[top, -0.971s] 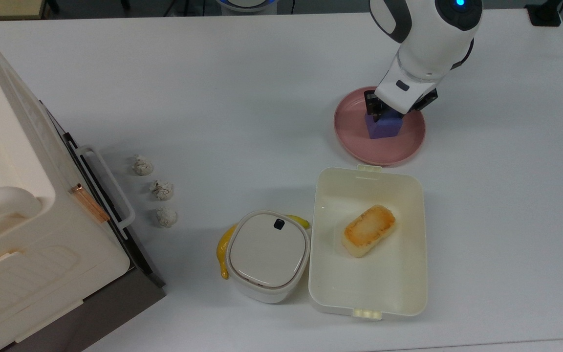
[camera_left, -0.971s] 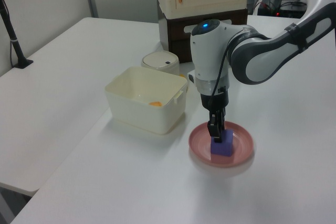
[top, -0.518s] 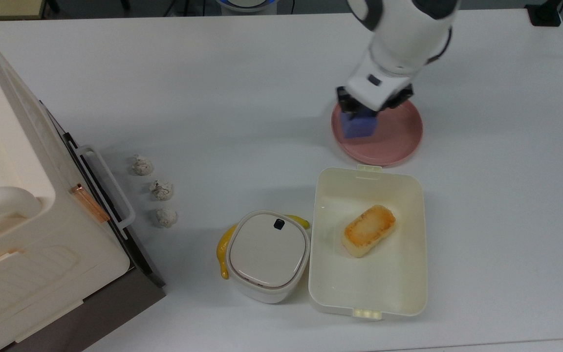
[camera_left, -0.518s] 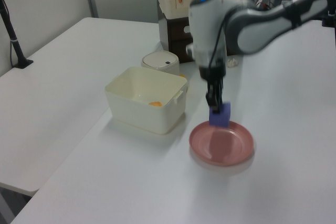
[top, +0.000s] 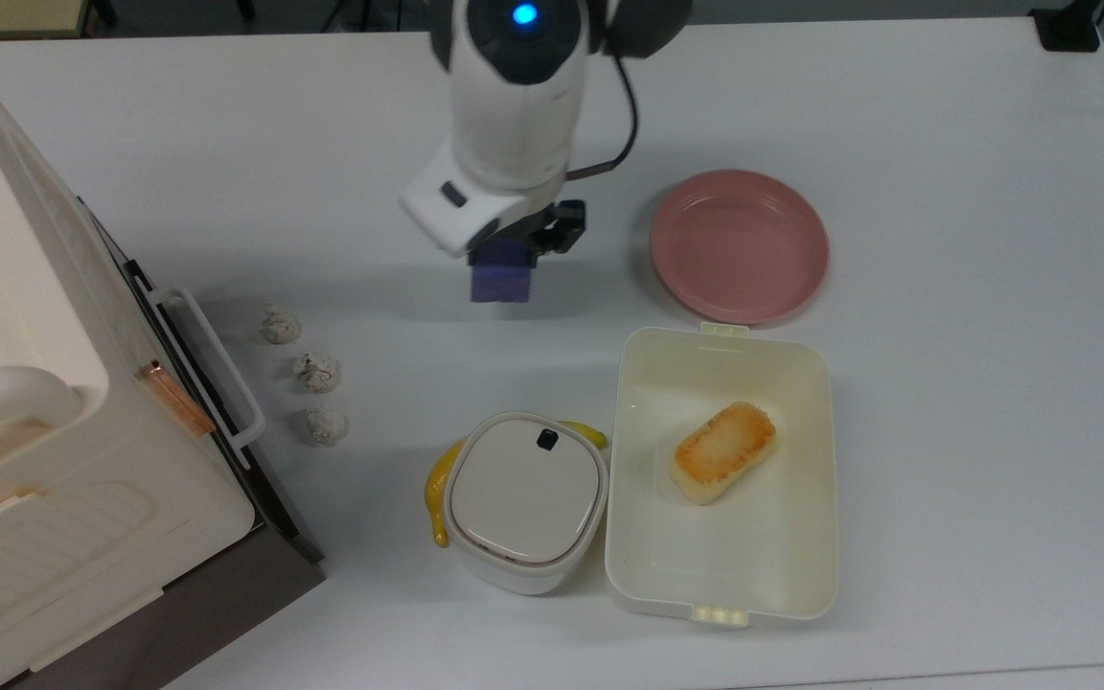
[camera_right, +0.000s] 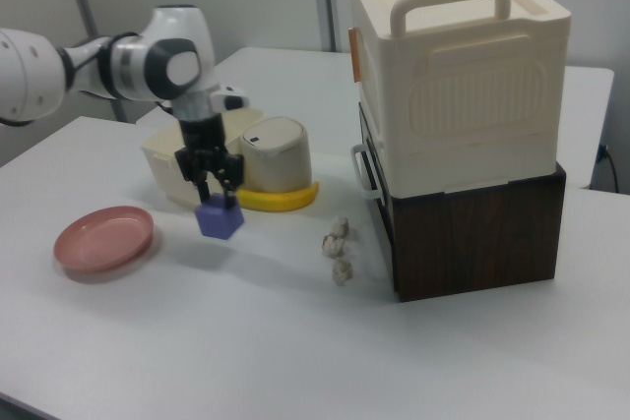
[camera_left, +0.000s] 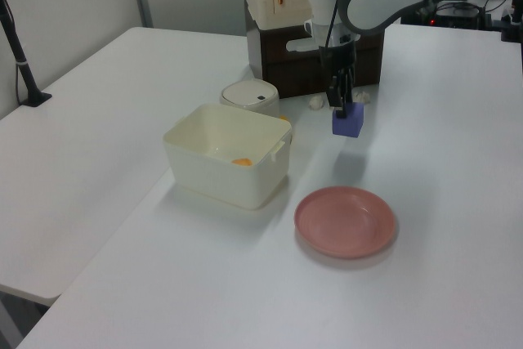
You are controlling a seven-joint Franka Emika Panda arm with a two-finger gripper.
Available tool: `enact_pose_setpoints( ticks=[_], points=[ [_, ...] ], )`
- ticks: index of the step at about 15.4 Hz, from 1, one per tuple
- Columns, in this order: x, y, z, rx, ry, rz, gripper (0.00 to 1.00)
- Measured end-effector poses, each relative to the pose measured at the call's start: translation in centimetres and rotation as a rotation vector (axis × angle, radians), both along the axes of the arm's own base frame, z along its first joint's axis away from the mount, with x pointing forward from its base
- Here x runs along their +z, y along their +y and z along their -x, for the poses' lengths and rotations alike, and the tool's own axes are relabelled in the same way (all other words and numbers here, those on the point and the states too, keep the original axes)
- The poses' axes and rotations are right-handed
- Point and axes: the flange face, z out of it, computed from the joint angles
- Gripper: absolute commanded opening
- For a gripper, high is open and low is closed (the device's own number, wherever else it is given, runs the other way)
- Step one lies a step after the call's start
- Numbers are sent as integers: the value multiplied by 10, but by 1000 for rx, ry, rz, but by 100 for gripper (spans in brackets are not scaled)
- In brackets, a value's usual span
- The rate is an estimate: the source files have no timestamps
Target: Put the cube on the table
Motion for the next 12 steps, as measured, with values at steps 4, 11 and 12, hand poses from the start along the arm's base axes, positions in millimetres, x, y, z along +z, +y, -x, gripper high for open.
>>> enact_pose_setpoints(
  ticks=[4, 11, 12],
  points=[
    [20, -19, -4, -29, -43, -3, 100],
    [148, -74, 39, -121, -158, -34, 100],
    [161, -83, 51, -137, -142, -37, 100]
  ],
)
